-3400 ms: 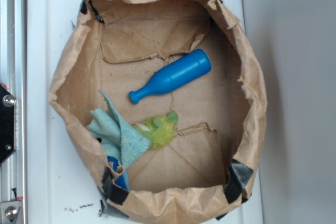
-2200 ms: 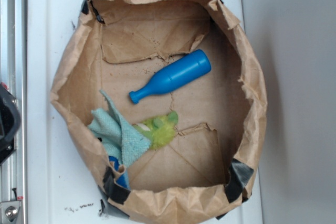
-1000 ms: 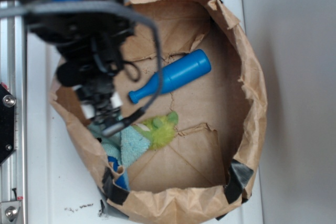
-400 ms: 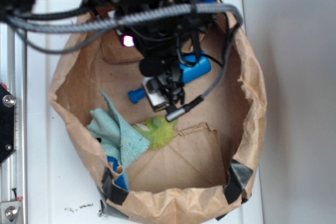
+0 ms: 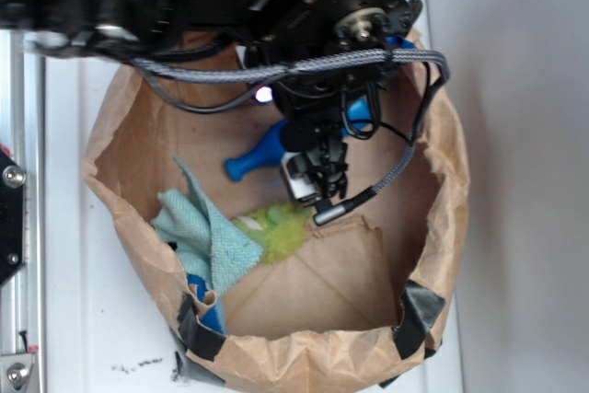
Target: Grab the blue bottle.
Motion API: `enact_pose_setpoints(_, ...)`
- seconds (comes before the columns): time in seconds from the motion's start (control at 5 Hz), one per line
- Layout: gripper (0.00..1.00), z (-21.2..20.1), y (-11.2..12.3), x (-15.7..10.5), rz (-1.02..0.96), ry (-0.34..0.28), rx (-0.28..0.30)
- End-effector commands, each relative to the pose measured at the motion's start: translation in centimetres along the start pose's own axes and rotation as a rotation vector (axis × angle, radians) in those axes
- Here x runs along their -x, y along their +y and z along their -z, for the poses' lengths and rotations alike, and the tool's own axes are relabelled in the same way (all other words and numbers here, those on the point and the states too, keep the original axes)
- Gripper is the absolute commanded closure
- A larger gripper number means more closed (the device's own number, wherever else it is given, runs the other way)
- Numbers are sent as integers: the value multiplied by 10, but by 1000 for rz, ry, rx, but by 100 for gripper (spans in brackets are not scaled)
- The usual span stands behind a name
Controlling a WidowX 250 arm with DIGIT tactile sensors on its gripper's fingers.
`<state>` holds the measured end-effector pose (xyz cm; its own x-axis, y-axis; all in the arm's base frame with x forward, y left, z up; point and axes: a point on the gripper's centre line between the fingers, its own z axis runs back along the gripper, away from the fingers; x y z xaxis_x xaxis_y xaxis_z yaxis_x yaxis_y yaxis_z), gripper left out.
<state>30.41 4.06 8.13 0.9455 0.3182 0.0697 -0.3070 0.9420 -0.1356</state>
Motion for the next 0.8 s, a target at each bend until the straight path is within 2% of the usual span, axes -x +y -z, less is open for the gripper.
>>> enact_pose_setpoints(0.0,0,9,-13,-7,54,-34,5)
enact_pose_setpoints(0.4,0,25,-15,-3,100,9,-31)
enact_pose_setpoints(0.6,0,24,-14,-2,104,8,-62)
